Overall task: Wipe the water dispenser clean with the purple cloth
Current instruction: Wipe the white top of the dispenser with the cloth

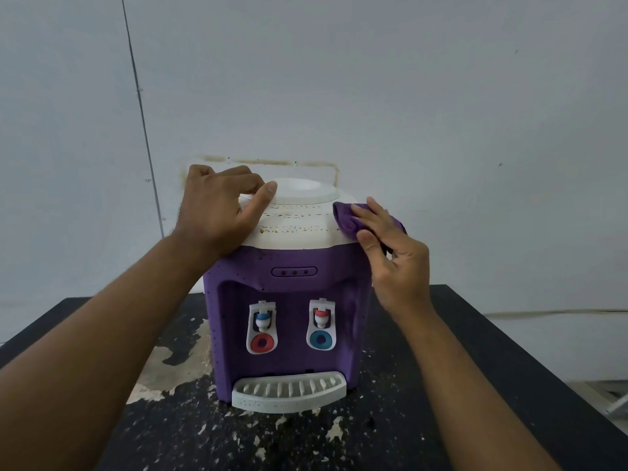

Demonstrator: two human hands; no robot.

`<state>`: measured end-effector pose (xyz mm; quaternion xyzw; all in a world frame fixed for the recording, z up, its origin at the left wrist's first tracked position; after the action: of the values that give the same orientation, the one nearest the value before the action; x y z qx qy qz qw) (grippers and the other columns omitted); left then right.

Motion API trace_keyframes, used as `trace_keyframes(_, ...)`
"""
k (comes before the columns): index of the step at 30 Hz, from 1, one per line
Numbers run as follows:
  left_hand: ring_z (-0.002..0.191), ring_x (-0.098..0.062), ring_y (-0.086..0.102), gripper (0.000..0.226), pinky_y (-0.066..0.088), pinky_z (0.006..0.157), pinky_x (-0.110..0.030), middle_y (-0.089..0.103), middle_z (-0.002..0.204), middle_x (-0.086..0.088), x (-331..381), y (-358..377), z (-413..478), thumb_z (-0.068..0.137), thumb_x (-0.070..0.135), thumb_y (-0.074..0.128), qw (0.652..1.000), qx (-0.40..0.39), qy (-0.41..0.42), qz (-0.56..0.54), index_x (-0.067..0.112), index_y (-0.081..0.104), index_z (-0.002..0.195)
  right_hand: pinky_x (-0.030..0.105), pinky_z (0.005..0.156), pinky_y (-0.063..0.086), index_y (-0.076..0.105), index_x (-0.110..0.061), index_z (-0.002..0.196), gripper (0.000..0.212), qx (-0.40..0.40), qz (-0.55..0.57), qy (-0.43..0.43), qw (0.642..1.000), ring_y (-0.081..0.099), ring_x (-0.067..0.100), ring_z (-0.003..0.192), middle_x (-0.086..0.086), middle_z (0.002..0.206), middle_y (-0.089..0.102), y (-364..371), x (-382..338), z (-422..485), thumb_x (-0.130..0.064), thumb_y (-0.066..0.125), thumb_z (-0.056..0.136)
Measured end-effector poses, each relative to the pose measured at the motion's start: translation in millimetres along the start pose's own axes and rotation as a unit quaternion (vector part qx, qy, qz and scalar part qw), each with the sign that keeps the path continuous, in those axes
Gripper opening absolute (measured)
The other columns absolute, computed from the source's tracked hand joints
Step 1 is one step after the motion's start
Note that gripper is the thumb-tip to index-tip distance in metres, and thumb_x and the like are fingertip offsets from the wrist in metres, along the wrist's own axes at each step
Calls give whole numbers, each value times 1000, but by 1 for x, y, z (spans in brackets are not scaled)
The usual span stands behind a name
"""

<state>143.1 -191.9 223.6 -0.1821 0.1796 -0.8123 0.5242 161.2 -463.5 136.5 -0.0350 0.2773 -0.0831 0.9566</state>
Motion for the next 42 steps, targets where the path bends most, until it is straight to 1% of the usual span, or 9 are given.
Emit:
trace_keyframes(4,88,-14,63,51,33,98,-42,77,102,13,1,0,1,107,53,40,1000,-4,-2,-1,26,82,97,39,120,52,76,-16,137,29,53,74,103,990,67,11,138,-1,141,75,-21,17,9,-20,65,110)
trace_keyframes(10,87,-14,63,52,33,98,-43,77,101,13,-1,0,-1,108,53,39,1000,-1,-8,-6,25,82,97,24,125,42,82,-25,127,25,-33,-17,-1,999,66,-4,132,-24,128,76,4,-21,28,-20,71,105)
trace_keyframes(13,88,-14,63,51,32,98,-41,76,101,13,0,0,-2,108,53,39,1000,-2,-7,-3,26,82,96,32,126,43,81,-8,128,26,-28,-3,-35,999,71,11,132,-5,130,80,-4,-14,20,-13,67,106)
trace_keyframes(16,89,-14,64,53,30,99,-39,76,102,13,1,-1,-1,108,53,37,1000,-2,-12,-5,26,82,96,26,103,59,81,-6,125,23,35,57,78,995,77,6,116,-9,116,84,-22,10,29,-13,67,109)
trace_keyframes(19,90,-15,64,59,30,100,-40,77,102,12,1,-1,-1,107,56,32,1000,1,-19,-7,27,82,95,14,86,58,85,-21,118,18,16,-47,91,995,76,-8,97,-31,95,80,-16,4,54,-25,71,108)
trace_keyframes(26,88,-17,63,60,32,101,-45,76,100,12,-1,-2,-2,108,55,30,1000,6,-21,-12,28,82,95,11,106,50,85,-20,122,23,-89,-64,-10,994,74,-7,113,-22,113,82,13,-17,59,-28,72,105)
trace_keyframes(31,89,-16,63,62,31,101,-44,76,98,10,1,-1,-1,110,54,28,1000,5,-22,-20,27,82,95,9,65,49,85,-20,111,21,-7,-4,95,995,68,-6,71,-24,75,76,-20,18,57,-21,64,112)
trace_keyframes(36,90,-13,62,67,31,102,-42,73,96,13,1,-1,-1,113,50,22,999,6,-21,-36,29,85,100,13,95,55,87,-28,119,19,-86,-93,63,990,75,-7,109,-21,111,83,16,-9,74,-32,73,105)
trace_keyframes(42,91,-13,62,69,31,104,-43,71,96,15,0,-1,-1,113,50,21,999,3,-22,-44,28,85,101,16,110,50,85,-15,122,22,-104,-41,-14,994,76,2,116,-12,117,83,16,-16,61,-20,71,106)
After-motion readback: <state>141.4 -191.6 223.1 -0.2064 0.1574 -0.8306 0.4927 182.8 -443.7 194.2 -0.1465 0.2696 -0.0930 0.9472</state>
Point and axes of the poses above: each hand's wrist, its own z-axis towards the middle knuckle, its own y-axis out of the palm, x = y × z, the point moved 8 cm from there along z, towards the middle knuckle
